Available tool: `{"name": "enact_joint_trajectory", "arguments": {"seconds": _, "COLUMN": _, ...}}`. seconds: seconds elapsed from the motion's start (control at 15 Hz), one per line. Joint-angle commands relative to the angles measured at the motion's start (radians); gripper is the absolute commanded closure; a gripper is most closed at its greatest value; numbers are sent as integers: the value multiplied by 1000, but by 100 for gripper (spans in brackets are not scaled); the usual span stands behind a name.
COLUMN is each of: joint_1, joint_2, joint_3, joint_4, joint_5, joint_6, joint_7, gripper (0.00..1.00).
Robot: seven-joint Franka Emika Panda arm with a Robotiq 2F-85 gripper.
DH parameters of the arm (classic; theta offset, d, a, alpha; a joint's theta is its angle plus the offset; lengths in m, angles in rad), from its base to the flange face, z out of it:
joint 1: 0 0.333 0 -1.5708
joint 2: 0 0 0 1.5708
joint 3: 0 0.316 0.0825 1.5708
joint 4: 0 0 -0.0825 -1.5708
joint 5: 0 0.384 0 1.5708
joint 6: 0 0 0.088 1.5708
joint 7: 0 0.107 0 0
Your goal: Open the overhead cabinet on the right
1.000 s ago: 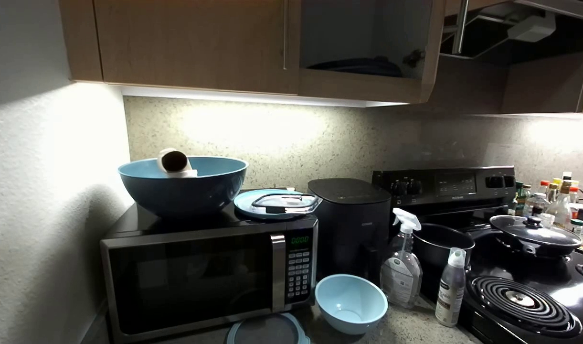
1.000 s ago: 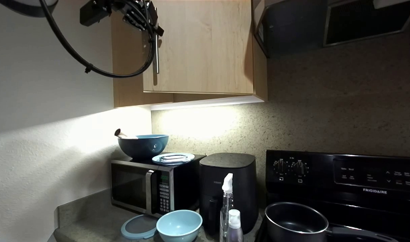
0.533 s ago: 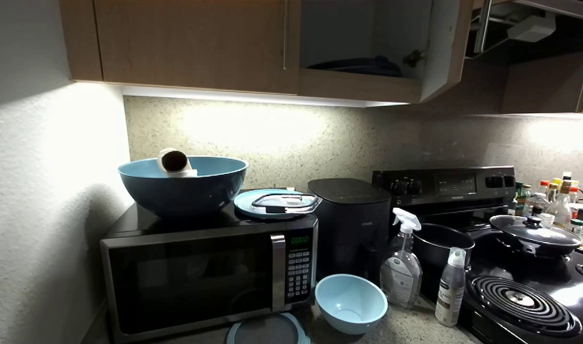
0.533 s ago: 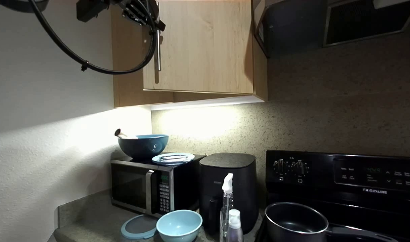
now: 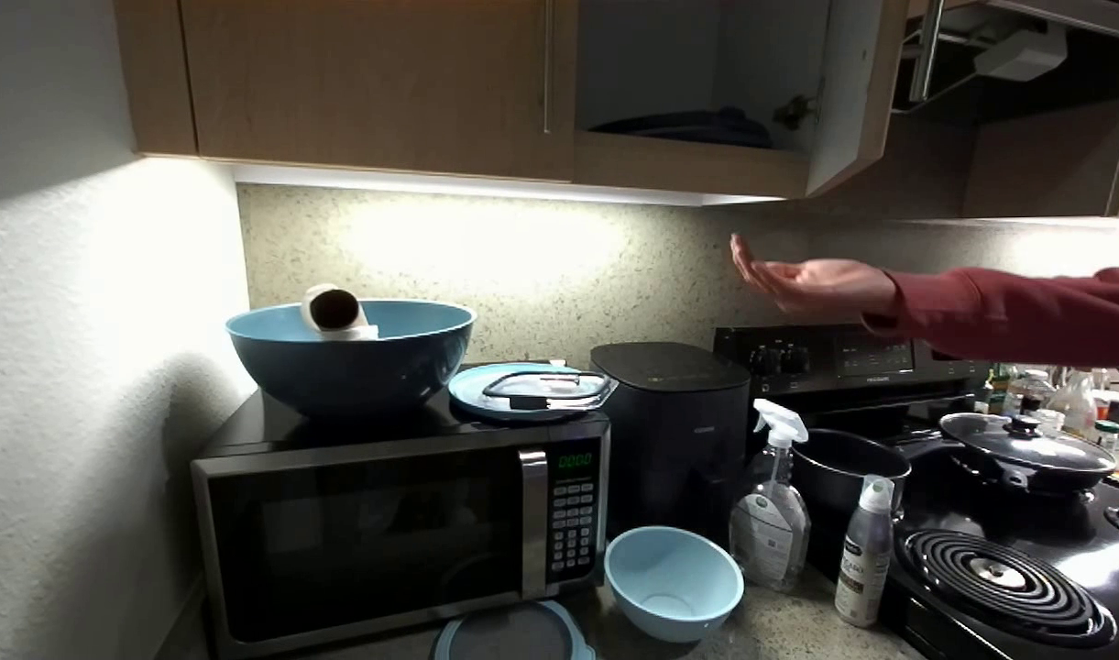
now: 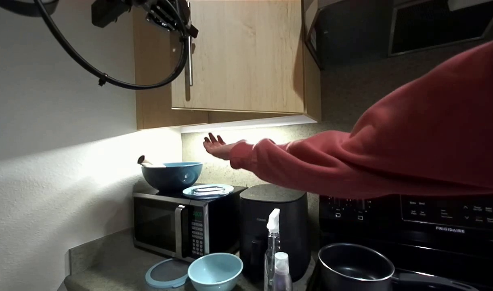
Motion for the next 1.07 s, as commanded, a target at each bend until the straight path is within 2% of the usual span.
{"name": "enact_joint_trajectory", "arguments": {"seconds": 0.0, "joint_1": -55, "joint_2": -35, "joint_3": -2, "joint_4": -50, "joint_5": 23, "joint_6": 43, "joint_7": -42, "gripper": 94}}
{"name": "enact_joint_trajectory", "arguments": {"seconds": 0.2, "joint_1": -109, "joint_2": -112, "joint_3": -36, "joint_4": -139, "joint_5": 16, "joint_6": 50, "joint_7": -43, "gripper": 94}}
{"name": "enact_joint_trajectory", "arguments": {"seconds": 0.47, "joint_1": -137, "joint_2": -228, "joint_3": -96, "joint_4": -240, "joint_5": 34, "joint_6": 36, "joint_7": -90, "gripper": 93}}
{"name": "enact_joint_trajectory", "arguments": {"seconds": 0.6, "joint_1": -139, "joint_2": -262, "joint_3": -126, "joint_4": -285, "joint_5": 68, "joint_6": 80, "joint_7": -138, "gripper": 93}}
{"name": "enact_joint_trajectory", "arguments": {"seconds": 1.0, "joint_1": -121, "joint_2": -279, "joint_3": -181, "joint_4": -319, "joint_5": 129, "joint_6": 133, "joint_7": -253, "gripper": 94}}
